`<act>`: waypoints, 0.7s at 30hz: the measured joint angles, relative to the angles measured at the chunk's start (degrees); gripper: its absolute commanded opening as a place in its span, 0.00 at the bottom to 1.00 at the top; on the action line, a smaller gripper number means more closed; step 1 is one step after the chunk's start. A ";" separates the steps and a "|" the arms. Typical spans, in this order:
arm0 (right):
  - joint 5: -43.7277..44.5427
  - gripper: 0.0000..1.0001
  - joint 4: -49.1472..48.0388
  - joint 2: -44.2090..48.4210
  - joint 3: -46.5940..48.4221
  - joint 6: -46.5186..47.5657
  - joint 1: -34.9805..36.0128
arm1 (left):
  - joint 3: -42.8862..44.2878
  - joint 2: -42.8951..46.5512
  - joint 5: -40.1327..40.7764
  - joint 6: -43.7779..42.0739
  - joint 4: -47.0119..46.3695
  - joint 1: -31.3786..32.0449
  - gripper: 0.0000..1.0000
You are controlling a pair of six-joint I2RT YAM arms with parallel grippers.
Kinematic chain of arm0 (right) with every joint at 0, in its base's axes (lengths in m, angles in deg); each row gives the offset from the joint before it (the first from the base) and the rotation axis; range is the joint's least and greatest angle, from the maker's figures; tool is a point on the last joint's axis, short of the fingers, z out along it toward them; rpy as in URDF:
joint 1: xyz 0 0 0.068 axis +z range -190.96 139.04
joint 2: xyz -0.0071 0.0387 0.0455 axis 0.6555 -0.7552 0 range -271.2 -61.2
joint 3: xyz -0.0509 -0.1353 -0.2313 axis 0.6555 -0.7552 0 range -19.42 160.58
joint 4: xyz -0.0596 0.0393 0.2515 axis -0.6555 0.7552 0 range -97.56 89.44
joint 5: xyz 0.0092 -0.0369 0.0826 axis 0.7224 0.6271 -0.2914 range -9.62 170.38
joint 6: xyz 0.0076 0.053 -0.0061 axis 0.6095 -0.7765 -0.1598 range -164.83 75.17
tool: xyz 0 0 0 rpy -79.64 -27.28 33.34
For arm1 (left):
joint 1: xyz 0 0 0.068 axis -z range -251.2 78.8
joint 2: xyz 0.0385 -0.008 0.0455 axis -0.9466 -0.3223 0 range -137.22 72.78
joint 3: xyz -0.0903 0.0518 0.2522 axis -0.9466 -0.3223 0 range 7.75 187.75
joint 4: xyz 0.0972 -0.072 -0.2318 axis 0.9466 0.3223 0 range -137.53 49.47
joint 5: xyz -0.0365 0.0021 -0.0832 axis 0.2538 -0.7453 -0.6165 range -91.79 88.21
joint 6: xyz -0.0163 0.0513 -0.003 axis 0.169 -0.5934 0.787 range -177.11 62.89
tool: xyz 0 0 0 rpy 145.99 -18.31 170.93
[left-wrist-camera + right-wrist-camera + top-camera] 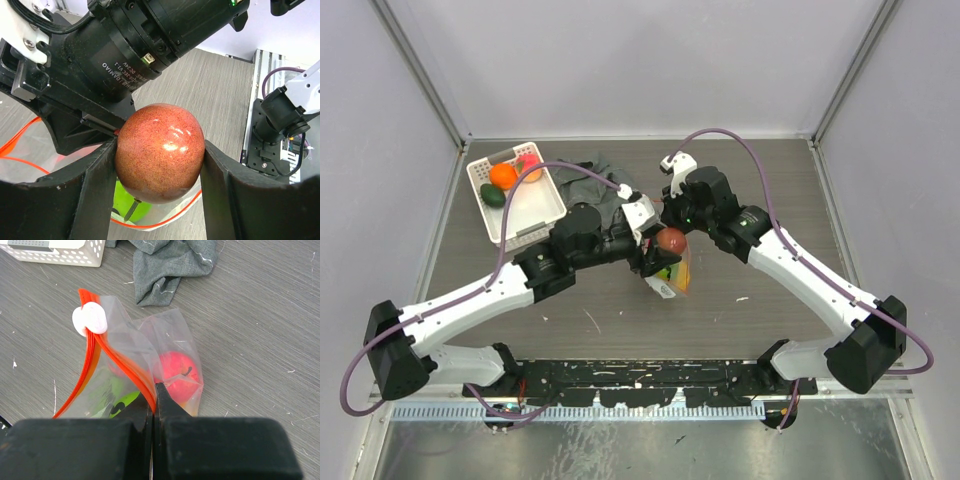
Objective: Place the food in the zip-top bag and seal the zipper
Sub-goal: Place the fake fruit in the zipper food storage bag.
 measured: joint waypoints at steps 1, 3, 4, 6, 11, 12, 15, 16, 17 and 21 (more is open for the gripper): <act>-0.02 0.01 0.00 -0.02 0.00 0.00 0.00 | 0.00 -0.22 -0.07 -0.28 -0.31 0.00 0.34; -0.04 0.00 0.00 -0.02 0.00 0.00 0.00 | -0.02 -0.55 -0.48 -0.55 -0.87 0.02 0.34; -0.07 0.00 0.00 -0.02 0.00 0.02 0.00 | -0.11 -0.68 -0.87 -0.61 -1.36 0.02 0.34; -0.24 0.00 0.00 -0.02 0.00 0.02 0.00 | -0.42 -0.87 -1.60 -0.68 -2.69 0.02 0.35; -0.24 0.00 0.26 -0.02 0.00 0.09 -0.39 | -1.66 -1.68 -2.80 -0.59 -5.66 0.02 0.35; -0.15 0.01 0.28 -0.02 0.00 0.20 -0.50 | -1.79 -2.01 -2.84 -0.61 -5.86 0.02 0.35; 0.33 0.00 0.87 -0.02 0.00 0.46 -0.85 | -2.16 -2.93 -2.75 -0.61 -6.75 0.02 0.35; 0.37 0.00 0.94 -0.02 0.00 0.44 -0.92 | -2.71 -3.13 -2.58 -0.63 -7.04 0.02 0.35; 0.39 0.00 0.92 -0.02 0.00 0.44 -0.92 | -3.32 -3.26 -2.56 -0.68 -7.19 0.02 0.35; -0.24 0.00 0.96 -0.02 0.00 0.39 -0.46 | -5.64 -3.91 -1.62 -1.44 -7.02 0.11 0.36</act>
